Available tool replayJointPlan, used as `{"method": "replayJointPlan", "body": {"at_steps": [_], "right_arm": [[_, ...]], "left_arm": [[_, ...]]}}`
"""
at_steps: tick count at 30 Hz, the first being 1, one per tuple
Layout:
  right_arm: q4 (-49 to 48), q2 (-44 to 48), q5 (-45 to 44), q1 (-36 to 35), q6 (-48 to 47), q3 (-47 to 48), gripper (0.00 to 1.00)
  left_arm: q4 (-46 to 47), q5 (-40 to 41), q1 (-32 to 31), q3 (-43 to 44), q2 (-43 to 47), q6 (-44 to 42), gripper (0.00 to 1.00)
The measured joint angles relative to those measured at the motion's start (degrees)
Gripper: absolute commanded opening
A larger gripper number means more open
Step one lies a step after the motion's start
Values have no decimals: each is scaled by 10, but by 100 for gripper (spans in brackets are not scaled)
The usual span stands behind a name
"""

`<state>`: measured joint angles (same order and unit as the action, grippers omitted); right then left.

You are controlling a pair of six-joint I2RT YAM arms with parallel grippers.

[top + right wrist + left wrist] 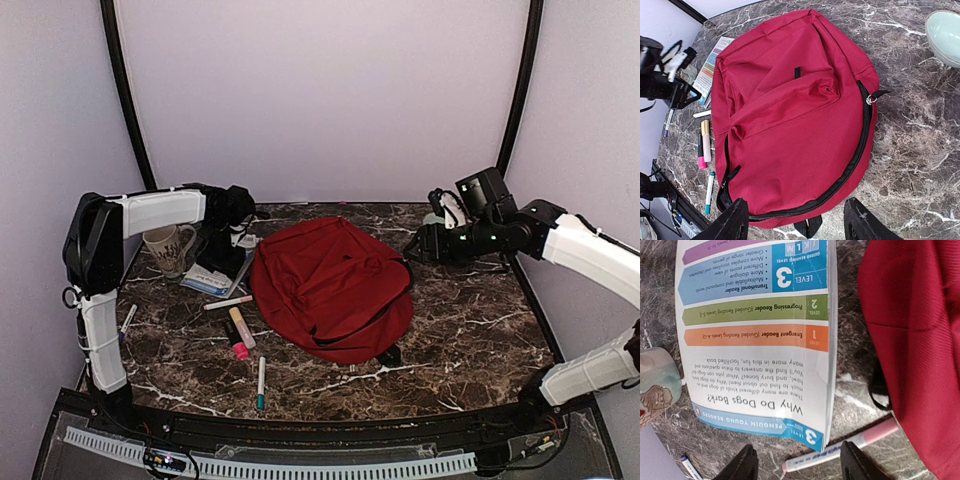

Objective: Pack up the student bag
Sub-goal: Pick up the book at the center of the board.

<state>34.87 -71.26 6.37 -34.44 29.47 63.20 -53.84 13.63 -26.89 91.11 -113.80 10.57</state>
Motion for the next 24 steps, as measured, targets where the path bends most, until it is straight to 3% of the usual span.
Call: {"method": "replayJointPlan", "body": {"at_steps": [9,24], "right_arm": [[26,24,-30,0,8,0,66],[43,50,-63,0,33,-1,66]], "left_arm": [[6,22,0,18,-71,-42,52],[16,82,-2,17,-71,-59,19]]}}
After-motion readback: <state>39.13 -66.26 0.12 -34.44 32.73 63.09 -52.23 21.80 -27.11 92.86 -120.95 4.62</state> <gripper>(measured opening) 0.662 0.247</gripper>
